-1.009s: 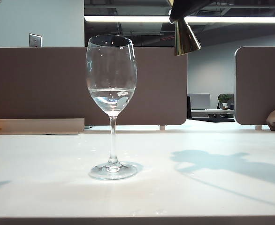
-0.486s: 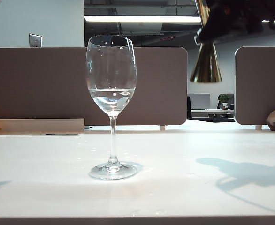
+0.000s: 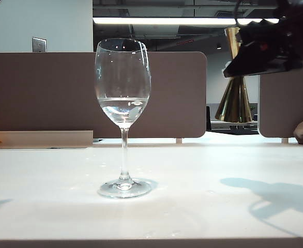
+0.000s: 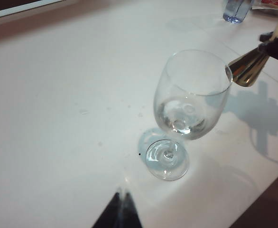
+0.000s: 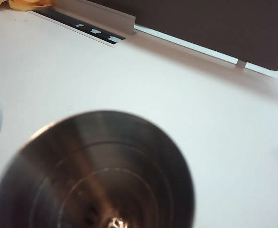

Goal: Pick up the jigger and pour the water inside into the glass.

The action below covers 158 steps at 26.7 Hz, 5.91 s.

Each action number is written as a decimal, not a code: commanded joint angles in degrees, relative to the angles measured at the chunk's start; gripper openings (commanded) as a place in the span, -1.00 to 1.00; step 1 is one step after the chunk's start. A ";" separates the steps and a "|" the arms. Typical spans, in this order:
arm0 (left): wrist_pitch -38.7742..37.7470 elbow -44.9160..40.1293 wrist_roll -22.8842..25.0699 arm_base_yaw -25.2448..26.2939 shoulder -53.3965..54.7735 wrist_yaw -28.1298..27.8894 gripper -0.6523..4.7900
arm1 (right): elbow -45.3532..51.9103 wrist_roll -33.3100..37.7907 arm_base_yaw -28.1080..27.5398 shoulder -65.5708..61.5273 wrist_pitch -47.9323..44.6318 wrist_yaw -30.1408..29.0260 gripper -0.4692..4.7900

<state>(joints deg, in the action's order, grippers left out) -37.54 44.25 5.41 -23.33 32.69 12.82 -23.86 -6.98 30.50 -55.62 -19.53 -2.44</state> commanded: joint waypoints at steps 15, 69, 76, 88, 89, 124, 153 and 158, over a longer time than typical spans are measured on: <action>0.35 0.20 0.15 -0.04 0.02 0.02 -0.78 | 12.57 1.44 -0.09 10.67 -7.89 -0.07 -0.83; 0.33 0.20 0.15 -0.04 0.04 0.02 -0.78 | 8.92 2.56 -0.13 -16.52 -18.01 -1.62 0.03; 0.33 0.20 0.15 -0.04 0.04 0.02 -0.78 | 8.92 2.58 -0.11 -16.02 -17.84 -1.60 0.46; 0.33 0.20 0.15 -0.07 0.02 0.02 -0.78 | 8.98 2.60 -0.11 -2.03 -1.29 1.38 0.88; 0.33 0.20 0.15 -0.04 0.04 0.02 -0.78 | 8.98 2.82 -0.11 0.09 1.09 1.40 0.88; 0.31 0.20 0.15 -0.07 0.02 0.07 -0.78 | 8.98 7.41 0.00 43.01 27.80 3.78 -0.45; 4.42 -17.31 0.15 15.43 -19.58 0.00 -0.78 | 9.55 7.43 -0.02 45.72 31.76 3.78 -0.77; 6.95 -21.53 0.15 15.52 -22.84 0.00 -0.78 | 9.55 7.41 -0.04 45.68 31.76 3.87 -0.77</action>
<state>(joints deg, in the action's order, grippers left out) -31.57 23.79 5.41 -7.90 10.50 12.80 -14.06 0.38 30.46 -9.91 12.97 1.43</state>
